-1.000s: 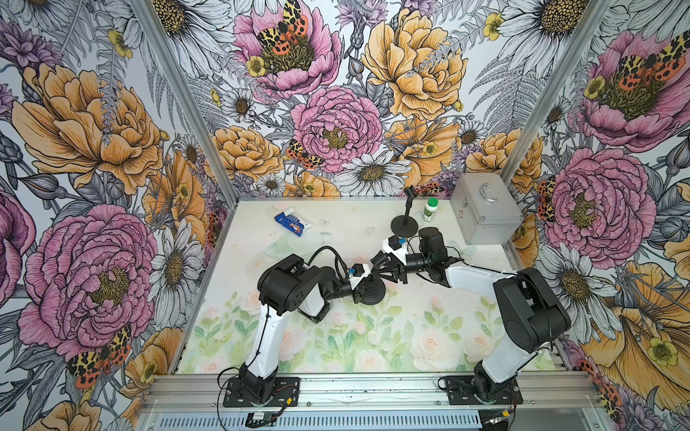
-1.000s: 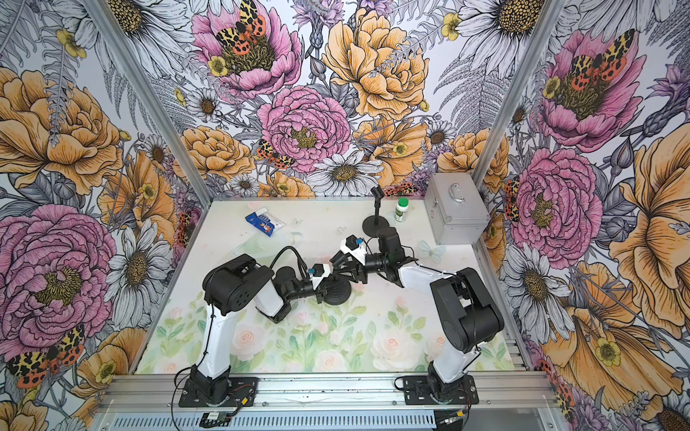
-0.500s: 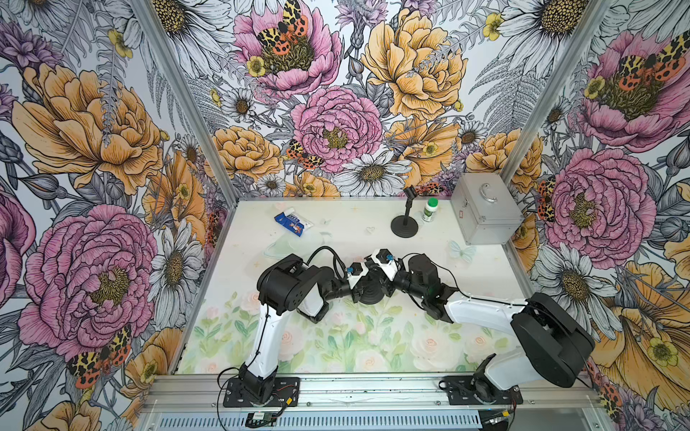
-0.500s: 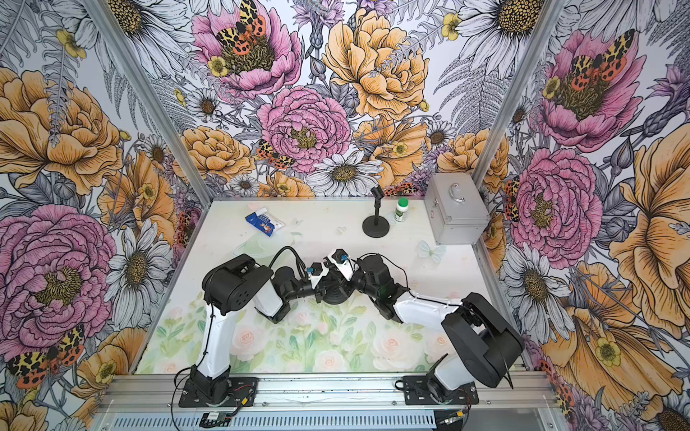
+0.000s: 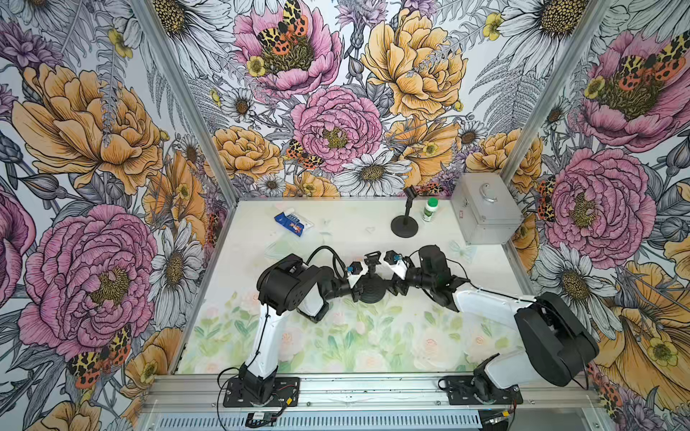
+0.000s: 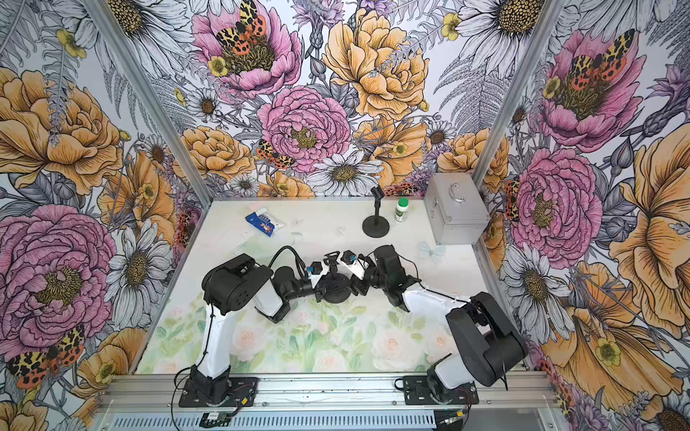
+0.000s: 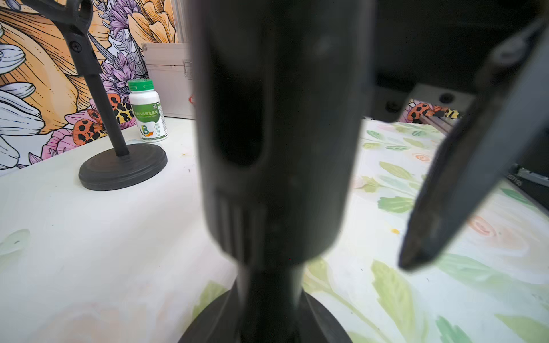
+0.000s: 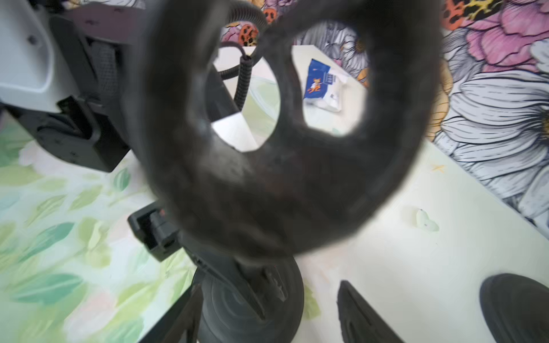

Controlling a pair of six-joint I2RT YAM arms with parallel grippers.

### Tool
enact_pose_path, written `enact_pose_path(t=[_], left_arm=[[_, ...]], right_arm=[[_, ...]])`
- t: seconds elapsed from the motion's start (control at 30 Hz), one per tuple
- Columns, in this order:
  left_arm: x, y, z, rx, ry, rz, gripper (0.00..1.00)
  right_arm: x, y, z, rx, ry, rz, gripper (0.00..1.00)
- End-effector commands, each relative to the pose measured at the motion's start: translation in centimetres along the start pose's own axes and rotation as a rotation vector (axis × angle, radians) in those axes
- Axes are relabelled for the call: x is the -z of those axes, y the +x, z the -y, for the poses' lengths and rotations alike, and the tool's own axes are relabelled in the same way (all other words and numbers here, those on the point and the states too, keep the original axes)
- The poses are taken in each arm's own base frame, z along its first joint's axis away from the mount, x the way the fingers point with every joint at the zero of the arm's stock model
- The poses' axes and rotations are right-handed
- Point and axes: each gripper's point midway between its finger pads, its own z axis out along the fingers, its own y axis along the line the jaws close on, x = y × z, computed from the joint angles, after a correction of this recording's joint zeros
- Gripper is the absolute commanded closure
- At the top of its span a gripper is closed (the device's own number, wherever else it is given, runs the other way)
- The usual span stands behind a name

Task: Assemble a microphone stand
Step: Screw the microphone stand pole into the microphone stand base.

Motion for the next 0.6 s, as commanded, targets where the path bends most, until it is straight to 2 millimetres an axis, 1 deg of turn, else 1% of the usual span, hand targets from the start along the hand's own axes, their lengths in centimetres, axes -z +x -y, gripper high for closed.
enact_pose_path(t=[0.0,0.13,0.2,0.23,0.3,0.33,0.43,0.47,0.57], left_arm=[[0.0,1.5,0.8,0.03,0.037,-0.038,0.84],[0.0,1.5,0.9,0.029,0.046,-0.038,0.84],[0.0,1.5,1.0,0.029,0.048,-0.038,0.84],[0.0,1.5,0.9,0.027,0.046,-0.037,0.84],[0.0,1.5,0.9,0.027,0.045,-0.037,0.84],[0.0,1.5,0.9,0.028,0.044,-0.037,0.84],[-0.1,1.5,0.9,0.028,0.046,-0.037,0.83],[0.0,1.6,1.0,0.028,0.047,-0.038,0.83],[0.0,1.6,0.9,0.029,0.044,-0.039,0.81]], right_arm=[[0.8,-1.5,-4.5,0.023,-0.33,0.076,0.28],[-0.8,-2.3,-2.2,0.03,-0.308,0.075,0.3],[-1.4,-2.8,-1.3,0.026,-0.307,0.082,0.34],[-1.6,-3.2,-0.9,0.019,-0.308,0.086,0.38],[-1.9,-3.6,-0.6,0.008,-0.314,0.094,0.47],[-2.0,-3.8,-0.5,0.002,-0.31,0.094,0.55],[-2.3,-3.6,0.1,-0.059,-0.282,0.069,0.82],[-2.2,-3.5,0.1,-0.078,-0.281,0.064,0.87],[-2.9,-2.6,-0.1,-0.111,-0.207,0.02,0.97]])
